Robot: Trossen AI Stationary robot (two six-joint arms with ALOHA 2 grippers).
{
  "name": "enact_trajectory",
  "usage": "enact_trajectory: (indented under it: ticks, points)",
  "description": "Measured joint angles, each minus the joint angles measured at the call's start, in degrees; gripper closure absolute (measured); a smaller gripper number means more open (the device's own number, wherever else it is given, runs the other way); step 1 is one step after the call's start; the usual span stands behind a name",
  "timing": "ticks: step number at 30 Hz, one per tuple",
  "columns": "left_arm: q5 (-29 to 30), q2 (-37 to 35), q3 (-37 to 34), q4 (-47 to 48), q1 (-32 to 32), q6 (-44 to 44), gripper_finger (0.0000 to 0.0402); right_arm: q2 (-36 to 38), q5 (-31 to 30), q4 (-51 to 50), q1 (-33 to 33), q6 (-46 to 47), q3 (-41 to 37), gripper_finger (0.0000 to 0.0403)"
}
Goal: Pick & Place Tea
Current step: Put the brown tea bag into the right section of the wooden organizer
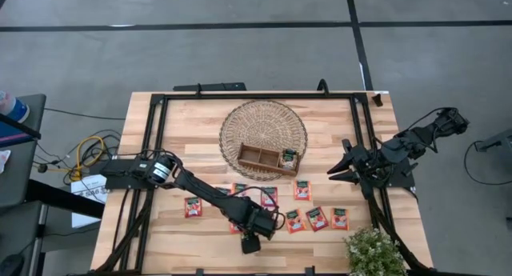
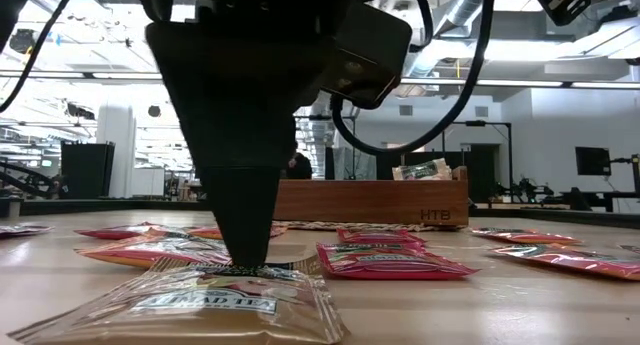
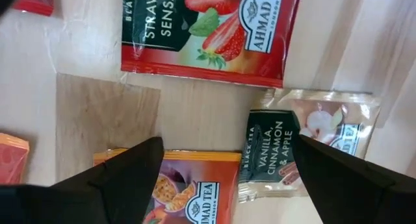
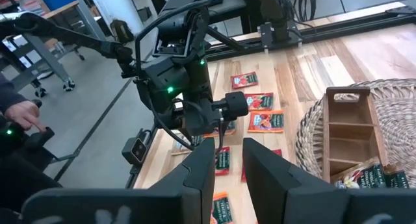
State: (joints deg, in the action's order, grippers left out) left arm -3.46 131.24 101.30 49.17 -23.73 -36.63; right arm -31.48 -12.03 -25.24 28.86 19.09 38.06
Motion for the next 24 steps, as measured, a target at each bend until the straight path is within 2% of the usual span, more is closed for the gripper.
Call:
enact_trajectory:
  ticks: [5, 8, 11, 20, 24]
  points:
    - [1.6, 0.6, 3.8, 5.8, -0.1, 3.3, 0.006, 0.0, 0.0, 0.0, 0.0, 0.4, 0.0, 0.0332]
    - [5.8, 0.9, 6.6, 9.5, -0.2, 5.5, 0.006, 0.0, 0.0, 0.0, 0.0, 1.1, 0.0, 0.0332]
    - [7.7, 0.6, 9.4, 10.1, -0.1, 6.1, 0.006, 0.0, -0.1, 0.0, 0.0, 1.5, 0.0, 0.0332]
    - [7.0, 0.8, 11.1, 14.1, -0.8, 6.0, 0.006, 0.0, -0.1, 0.2, 0.0, 1.9, 0.0, 0.0332]
    - [7.6, 1.2, 11.1, 13.0, -1.4, 6.8, 0.006, 0.0, -1.3, 0.4, 0.0, 1.9, 0.0, 0.0332]
